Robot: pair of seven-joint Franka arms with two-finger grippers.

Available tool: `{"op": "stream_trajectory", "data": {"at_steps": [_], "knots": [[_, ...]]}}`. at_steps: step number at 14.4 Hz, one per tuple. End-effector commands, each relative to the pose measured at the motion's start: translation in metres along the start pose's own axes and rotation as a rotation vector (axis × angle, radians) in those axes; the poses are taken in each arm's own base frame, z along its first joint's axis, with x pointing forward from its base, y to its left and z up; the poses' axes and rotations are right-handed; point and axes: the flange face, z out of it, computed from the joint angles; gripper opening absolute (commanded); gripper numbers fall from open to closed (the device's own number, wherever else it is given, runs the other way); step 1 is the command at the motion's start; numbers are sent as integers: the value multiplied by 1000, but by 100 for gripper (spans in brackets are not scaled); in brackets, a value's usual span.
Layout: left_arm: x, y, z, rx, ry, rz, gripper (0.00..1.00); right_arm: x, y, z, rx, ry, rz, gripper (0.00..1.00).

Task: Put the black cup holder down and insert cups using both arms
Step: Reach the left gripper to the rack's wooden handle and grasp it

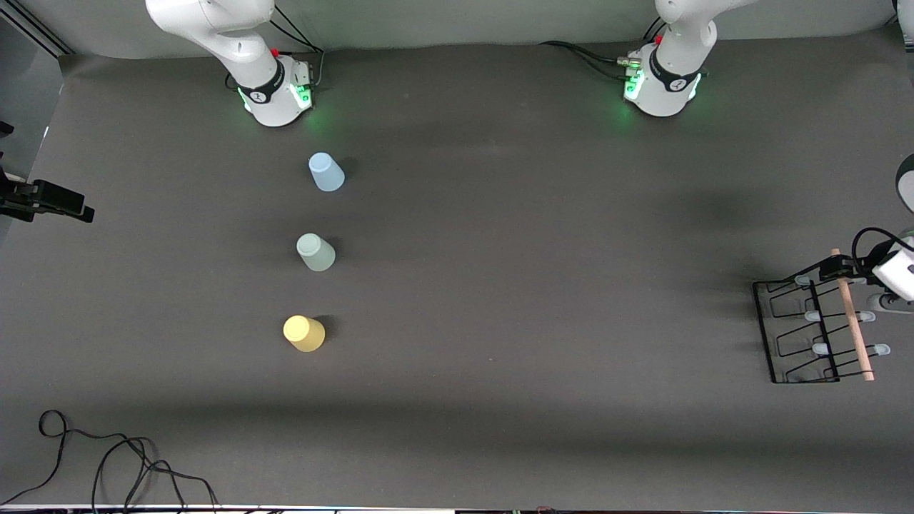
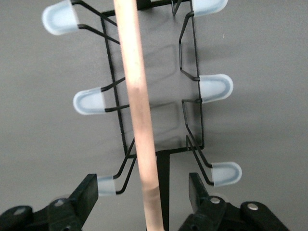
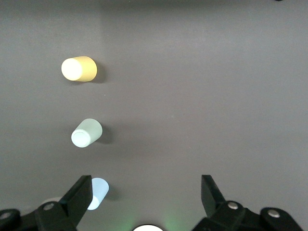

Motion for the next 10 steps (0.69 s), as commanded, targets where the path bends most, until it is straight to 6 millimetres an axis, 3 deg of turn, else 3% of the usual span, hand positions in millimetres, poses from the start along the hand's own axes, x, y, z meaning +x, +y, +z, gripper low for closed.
{"op": "stream_trajectory", "data": {"at_steps": [1,6,7,9,10], "knots": [[13,-4,0,16,2,31,75,2,1,-4,14,-3,9,100],[19,-3,-4,18,5,49,55,2,4,-3,13,-3,15,100],[21,-2,-2,17,4,52,54,2,4,-3,13,-3,15,100],[22,-3,-4,18,7,53,43,2,3,-1,12,-12,17,100],[23,-2,-2,17,6,53,31,2,4,0,13,-20,18,100]]}}
